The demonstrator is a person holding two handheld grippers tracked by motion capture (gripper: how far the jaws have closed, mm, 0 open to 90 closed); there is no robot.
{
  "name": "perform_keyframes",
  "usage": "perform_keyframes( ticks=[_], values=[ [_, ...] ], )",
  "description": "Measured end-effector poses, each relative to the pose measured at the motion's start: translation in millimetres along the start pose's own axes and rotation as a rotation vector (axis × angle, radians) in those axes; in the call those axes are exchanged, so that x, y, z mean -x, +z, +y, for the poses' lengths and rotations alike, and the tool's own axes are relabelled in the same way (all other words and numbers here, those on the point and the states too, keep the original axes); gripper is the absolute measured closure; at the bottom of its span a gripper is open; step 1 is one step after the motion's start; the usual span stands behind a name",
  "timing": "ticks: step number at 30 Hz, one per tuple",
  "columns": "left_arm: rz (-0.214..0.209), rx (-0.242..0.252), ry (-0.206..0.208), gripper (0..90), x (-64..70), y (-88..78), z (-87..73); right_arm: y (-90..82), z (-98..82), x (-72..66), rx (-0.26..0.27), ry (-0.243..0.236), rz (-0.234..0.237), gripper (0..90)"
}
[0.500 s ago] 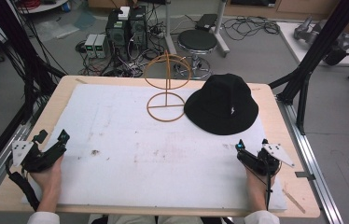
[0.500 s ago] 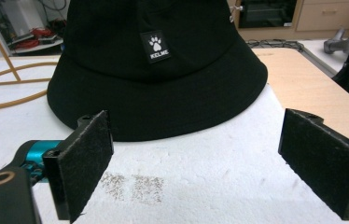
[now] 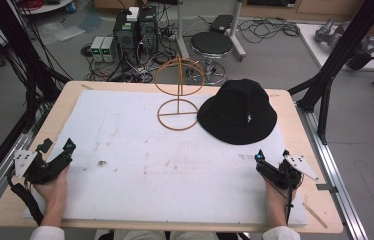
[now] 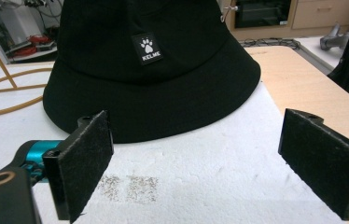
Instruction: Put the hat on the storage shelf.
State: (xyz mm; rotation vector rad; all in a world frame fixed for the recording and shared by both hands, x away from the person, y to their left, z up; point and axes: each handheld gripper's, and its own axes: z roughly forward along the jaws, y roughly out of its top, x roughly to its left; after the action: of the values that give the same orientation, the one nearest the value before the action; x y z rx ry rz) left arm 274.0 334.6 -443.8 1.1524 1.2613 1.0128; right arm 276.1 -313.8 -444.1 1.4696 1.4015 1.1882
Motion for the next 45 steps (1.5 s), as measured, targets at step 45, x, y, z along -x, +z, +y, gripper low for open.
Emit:
perform_keyframes(
  ticks=[45],
  values=[
    [-0.002, 0.004, -0.019, 24.6, -2.6, -1.2, 0.4, -11.9, 65.7, -12.0, -0.054, -0.090, 0.104, 9.3]
  ],
)
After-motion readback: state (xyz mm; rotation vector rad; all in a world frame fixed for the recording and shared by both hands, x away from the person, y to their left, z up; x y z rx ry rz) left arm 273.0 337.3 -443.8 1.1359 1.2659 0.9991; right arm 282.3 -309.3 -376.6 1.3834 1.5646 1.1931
